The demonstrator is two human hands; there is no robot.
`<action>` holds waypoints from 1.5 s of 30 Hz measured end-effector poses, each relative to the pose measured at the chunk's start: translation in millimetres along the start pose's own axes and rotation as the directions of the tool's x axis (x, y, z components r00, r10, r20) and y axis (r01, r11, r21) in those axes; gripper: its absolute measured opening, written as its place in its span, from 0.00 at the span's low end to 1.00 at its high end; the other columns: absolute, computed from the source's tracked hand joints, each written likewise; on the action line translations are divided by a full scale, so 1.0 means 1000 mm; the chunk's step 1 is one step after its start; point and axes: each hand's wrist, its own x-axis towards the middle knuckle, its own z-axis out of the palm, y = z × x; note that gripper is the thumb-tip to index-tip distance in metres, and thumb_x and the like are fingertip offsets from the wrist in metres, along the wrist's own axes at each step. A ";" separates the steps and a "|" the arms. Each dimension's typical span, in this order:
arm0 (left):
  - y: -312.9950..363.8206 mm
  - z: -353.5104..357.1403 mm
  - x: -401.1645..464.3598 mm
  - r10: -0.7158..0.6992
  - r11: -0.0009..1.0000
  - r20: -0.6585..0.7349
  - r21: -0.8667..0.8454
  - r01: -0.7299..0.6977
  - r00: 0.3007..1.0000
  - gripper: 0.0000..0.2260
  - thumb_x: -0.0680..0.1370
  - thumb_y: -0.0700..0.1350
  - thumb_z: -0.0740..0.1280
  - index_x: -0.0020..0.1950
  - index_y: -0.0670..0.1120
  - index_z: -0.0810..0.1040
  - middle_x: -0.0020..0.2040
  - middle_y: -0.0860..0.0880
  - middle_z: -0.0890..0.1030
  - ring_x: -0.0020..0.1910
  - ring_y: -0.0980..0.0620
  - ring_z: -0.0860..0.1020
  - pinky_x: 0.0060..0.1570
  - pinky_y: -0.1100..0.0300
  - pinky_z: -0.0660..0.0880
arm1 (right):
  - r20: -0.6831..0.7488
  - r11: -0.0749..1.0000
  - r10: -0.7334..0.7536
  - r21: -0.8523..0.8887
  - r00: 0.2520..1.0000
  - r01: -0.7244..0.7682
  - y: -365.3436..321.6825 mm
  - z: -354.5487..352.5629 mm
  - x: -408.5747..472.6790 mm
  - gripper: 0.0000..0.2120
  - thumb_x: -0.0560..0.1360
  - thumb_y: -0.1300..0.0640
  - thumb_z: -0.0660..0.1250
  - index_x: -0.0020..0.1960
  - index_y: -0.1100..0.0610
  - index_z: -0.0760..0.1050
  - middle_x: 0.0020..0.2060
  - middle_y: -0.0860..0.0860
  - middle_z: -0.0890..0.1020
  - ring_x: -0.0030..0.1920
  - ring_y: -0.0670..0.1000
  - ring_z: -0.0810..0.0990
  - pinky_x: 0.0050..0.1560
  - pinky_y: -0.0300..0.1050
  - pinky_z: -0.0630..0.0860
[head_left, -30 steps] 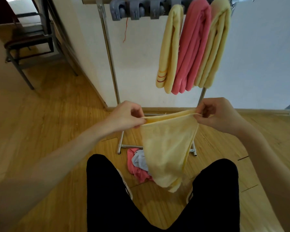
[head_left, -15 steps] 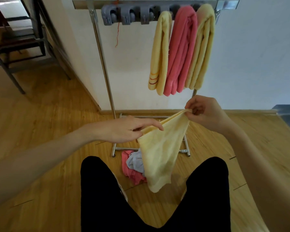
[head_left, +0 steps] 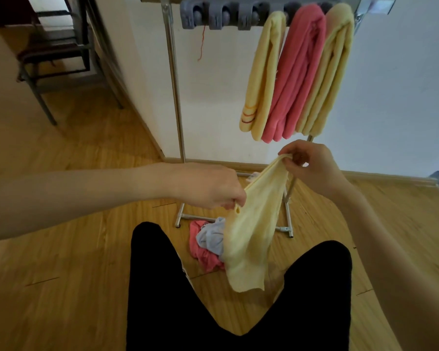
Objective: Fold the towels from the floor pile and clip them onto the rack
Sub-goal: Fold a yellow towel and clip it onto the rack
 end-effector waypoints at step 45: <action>-0.012 -0.013 0.029 -0.282 0.959 -0.775 -0.244 0.143 0.566 0.09 0.78 0.50 0.67 0.45 0.45 0.79 0.32 0.51 0.79 0.30 0.55 0.76 0.31 0.61 0.70 | -0.130 0.952 -0.074 0.286 0.989 0.109 -0.039 0.019 0.006 0.12 0.71 0.67 0.71 0.55 0.61 0.78 0.45 0.54 0.83 0.44 0.51 0.81 0.47 0.49 0.80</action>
